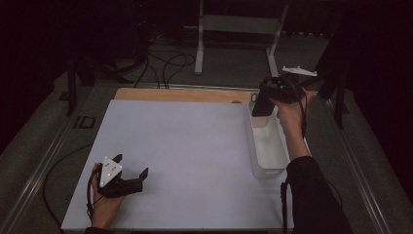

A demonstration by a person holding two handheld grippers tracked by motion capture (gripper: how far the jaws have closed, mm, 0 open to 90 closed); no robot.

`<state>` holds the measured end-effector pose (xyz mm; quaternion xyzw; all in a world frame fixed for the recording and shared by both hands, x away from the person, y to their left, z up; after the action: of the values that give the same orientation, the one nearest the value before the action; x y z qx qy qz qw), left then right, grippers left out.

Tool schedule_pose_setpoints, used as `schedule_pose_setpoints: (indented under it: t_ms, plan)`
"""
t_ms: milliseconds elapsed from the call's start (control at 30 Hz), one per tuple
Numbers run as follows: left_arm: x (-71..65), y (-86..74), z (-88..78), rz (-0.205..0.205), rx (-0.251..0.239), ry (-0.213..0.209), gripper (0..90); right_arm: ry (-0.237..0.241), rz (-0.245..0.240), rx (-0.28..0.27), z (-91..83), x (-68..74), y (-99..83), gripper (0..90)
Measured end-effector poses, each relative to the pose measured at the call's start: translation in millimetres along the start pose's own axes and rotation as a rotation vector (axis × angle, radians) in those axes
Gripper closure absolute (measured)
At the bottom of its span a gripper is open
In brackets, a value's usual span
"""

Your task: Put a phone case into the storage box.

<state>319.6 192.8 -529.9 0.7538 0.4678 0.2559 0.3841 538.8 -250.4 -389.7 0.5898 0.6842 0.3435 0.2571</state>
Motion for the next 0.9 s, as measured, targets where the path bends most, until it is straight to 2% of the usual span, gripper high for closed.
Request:
schedule_pose_setpoints:
  t_ms: [433, 667, 900]
  plan:
    - [0.3, -0.1, 0.0, -0.002, 0.000, 0.000, 0.1, -0.016, 0.010, 0.035, 13.3, -5.3, -12.7, 14.3]
    - [0.3, 0.0, -0.3, -0.001, -0.002, 0.000, 0.1, -0.042, -0.021, 0.058, 21.3, -3.1, -20.4, 14.3]
    - [0.5, 0.1, -0.4, -0.002, -0.003, 0.001, 0.1, -0.043, -0.007, 0.084, 31.5, -5.6, -32.8, 14.2]
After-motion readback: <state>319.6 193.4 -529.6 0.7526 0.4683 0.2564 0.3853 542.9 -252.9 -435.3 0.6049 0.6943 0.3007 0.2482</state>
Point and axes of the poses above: each handheld gripper's, and its own axes: z roughly forward along the jaws, y roughly out of its top, x roughly to its left, the point moved 9 cm from there along z, roughly forward along the jaws, and after that the axes turned 11 degrees about x, right-handed, at the moved point
